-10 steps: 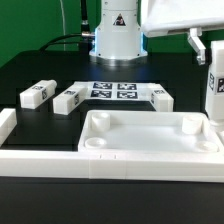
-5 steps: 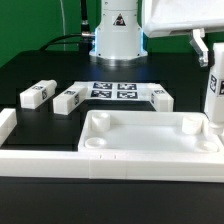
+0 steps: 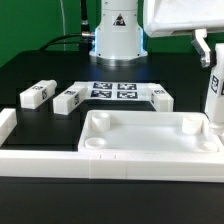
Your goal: Assemble desk
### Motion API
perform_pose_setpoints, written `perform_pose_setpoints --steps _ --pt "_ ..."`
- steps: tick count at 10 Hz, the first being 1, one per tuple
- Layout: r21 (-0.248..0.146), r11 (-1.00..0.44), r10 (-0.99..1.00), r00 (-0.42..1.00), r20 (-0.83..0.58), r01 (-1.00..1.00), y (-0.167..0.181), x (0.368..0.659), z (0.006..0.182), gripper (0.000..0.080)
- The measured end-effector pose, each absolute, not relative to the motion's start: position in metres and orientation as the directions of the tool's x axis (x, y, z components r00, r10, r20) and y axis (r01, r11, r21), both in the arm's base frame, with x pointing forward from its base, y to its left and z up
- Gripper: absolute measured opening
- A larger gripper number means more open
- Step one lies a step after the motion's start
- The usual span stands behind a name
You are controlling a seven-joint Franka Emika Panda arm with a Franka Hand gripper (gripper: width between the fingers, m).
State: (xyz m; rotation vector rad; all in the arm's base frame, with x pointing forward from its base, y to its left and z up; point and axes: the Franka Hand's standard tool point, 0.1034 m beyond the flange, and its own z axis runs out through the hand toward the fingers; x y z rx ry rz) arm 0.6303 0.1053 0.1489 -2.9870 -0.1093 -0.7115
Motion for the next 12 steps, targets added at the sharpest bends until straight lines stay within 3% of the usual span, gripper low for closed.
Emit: perform_pose_setpoints --steps 12 --pt "-0.031 -0.995 0.068 0.9 0.43 0.09 0.09 0.634 0.129 0.0288"
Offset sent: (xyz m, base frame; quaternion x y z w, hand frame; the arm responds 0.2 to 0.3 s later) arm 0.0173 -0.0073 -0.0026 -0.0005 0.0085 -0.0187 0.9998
